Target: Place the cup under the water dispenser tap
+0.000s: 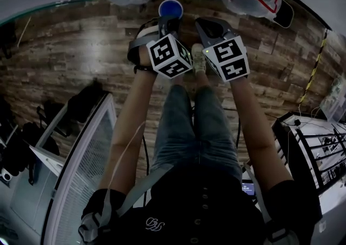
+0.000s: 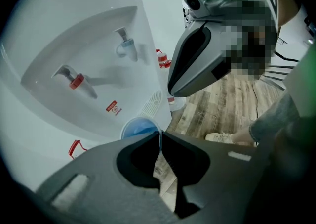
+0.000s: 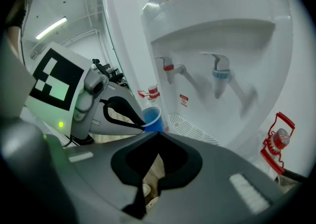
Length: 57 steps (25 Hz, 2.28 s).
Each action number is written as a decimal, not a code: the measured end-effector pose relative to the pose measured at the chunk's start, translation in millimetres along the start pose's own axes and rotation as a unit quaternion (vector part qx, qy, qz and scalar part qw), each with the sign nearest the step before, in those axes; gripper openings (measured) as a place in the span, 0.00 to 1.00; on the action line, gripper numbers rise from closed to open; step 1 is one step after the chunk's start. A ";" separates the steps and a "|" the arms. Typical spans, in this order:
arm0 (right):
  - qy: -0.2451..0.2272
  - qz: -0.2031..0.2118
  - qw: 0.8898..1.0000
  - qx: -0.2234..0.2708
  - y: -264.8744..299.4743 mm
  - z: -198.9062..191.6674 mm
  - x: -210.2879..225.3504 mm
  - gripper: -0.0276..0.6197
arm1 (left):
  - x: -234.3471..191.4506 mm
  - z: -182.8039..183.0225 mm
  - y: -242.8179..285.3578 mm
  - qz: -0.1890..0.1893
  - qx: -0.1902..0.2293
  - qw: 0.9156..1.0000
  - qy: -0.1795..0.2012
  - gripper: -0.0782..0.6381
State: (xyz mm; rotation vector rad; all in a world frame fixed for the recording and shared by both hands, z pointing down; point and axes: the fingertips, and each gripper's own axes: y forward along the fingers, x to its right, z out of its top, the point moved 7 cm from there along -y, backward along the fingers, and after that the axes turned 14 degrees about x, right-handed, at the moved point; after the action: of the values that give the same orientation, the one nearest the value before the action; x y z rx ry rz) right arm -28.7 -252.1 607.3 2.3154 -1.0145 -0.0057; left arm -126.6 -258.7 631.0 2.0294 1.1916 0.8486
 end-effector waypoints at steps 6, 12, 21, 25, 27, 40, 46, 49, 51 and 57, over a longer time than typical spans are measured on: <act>-0.001 -0.028 1.000 -0.001 6.3 -8.6 15.0 0.04 | -7.4 -4.3 18.8 0.002 0.001 1.000 0.014 0.13; -0.021 -0.041 0.999 -0.020 6.3 -12.4 26.4 0.04 | -15.1 -3.5 40.2 -0.002 0.001 1.000 0.022 0.13; 0.013 -0.050 0.998 -0.023 7.0 -22.3 24.2 0.04 | -38.7 -8.0 62.5 0.018 -0.017 0.999 0.047 0.14; 0.012 -0.050 0.998 -0.027 7.0 -23.7 23.7 0.04 | -51.2 -6.6 68.7 0.036 -0.019 0.997 0.064 0.14; 0.013 -0.051 0.998 -0.028 6.9 -23.0 24.7 0.04 | -54.8 -6.7 73.2 0.040 -0.023 0.997 0.069 0.14; 0.018 -0.066 0.997 -0.024 6.2 -23.1 29.4 0.04 | -56.0 -7.7 83.9 0.058 -0.022 0.995 0.083 0.16; 0.021 -0.066 0.997 -0.023 5.6 -19.7 25.2 0.04 | -58.5 -3.6 76.3 0.070 0.003 0.995 0.069 0.23; 0.021 -0.067 0.997 -0.021 4.2 -16.1 24.8 0.04 | -56.8 -1.2 70.9 0.072 0.008 0.996 0.060 0.25; 0.014 -0.071 0.997 -0.019 2.3 -13.9 27.1 0.04 | -54.0 -1.7 68.2 0.069 0.008 0.996 0.053 0.29; -0.002 -0.074 0.997 -0.017 -5.8 -2.8 25.7 0.04 | -49.9 3.4 52.9 0.073 0.015 0.996 0.040 0.29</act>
State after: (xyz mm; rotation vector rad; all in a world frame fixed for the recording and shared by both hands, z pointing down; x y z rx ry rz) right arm -6.0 -264.7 612.4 2.3561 -0.8353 -0.0858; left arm -116.9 -325.0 659.6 2.1455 1.1163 0.9951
